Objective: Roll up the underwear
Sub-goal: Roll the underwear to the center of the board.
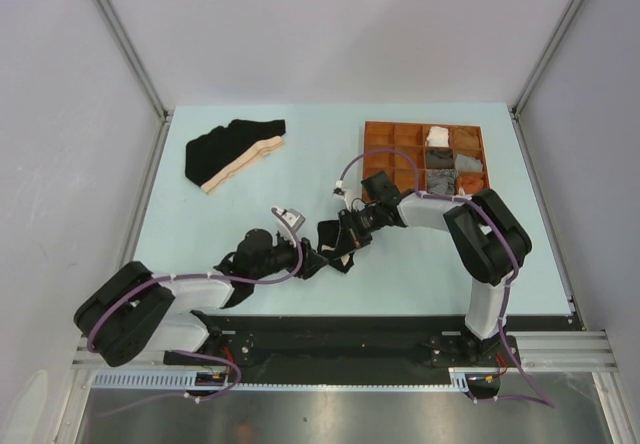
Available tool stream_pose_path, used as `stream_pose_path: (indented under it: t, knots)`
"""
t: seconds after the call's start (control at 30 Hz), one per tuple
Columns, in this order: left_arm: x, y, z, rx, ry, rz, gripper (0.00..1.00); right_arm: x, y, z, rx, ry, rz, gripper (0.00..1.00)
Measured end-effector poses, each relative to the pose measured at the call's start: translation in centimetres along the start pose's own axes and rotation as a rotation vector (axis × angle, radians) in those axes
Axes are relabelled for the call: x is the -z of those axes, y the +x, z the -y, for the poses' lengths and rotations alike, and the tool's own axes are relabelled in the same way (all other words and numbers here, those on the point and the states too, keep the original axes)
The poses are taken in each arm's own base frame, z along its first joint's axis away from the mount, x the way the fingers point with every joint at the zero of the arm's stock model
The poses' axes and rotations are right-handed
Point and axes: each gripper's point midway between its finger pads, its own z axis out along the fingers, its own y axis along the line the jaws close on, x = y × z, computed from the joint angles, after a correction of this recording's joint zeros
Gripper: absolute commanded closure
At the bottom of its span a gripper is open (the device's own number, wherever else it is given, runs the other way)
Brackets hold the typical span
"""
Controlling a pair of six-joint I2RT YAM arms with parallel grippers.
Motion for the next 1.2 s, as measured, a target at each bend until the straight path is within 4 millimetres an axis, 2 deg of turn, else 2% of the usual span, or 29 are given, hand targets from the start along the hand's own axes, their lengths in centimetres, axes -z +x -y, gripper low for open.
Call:
stream_pose_path:
  t: [0.2, 0.3, 0.33, 0.47, 0.53, 0.6, 0.63, 0.73, 0.8, 0.93, 1.2]
  knots:
    - [-1.1, -0.2, -0.1, -0.019, 0.003, -0.007, 0.48, -0.1, -0.1, 0.0, -0.011, -0.028, -0.005, 1.00]
    - [-1.5, -0.1, -0.2, -0.026, 0.006, -0.009, 0.57, -0.1, 0.0, 0.0, -0.015, -0.040, -0.009, 1.00]
    - [-1.6, 0.0, -0.2, -0.028, 0.007, -0.009, 0.62, -0.1, 0.0, 0.0, -0.016, -0.042, -0.009, 1.00]
    - [-2.2, 0.1, -0.5, -0.025, -0.003, -0.013, 1.00, 0.0, 0.0, 0.0, -0.018, -0.046, -0.009, 1.00]
    - [-2.5, 0.0, -0.5, -0.021, -0.003, -0.014, 1.00, 0.1, -0.1, 0.1, -0.021, -0.044, -0.005, 0.98]
    - [-2.7, -0.1, -0.6, -0.023, -0.010, -0.012, 1.00, 0.3, -0.3, 0.3, -0.024, -0.042, 0.002, 0.81]
    - [-2.9, -0.3, -0.8, -0.016, -0.021, -0.013, 1.00, 0.4, -0.4, 0.4, -0.025, -0.041, 0.005, 0.67]
    - [-3.4, -0.5, -1.2, 0.009, -0.056, -0.031, 1.00, 0.6, -0.7, 0.5, -0.028, -0.041, 0.017, 0.55]
    - [-3.9, -0.7, -1.4, 0.031, -0.075, -0.046, 1.00, 0.9, -1.1, 0.4, -0.016, -0.038, 0.028, 0.42]
    - [-4.7, -1.4, -2.0, 0.085, -0.117, -0.071, 1.00, 1.6, -1.7, -0.1, 0.022, -0.023, 0.052, 0.36]
    - [-4.8, -1.3, -3.1, 0.197, -0.156, -0.099, 1.00, 2.6, -2.6, 0.7, 0.075, 0.096, 0.092, 0.34]
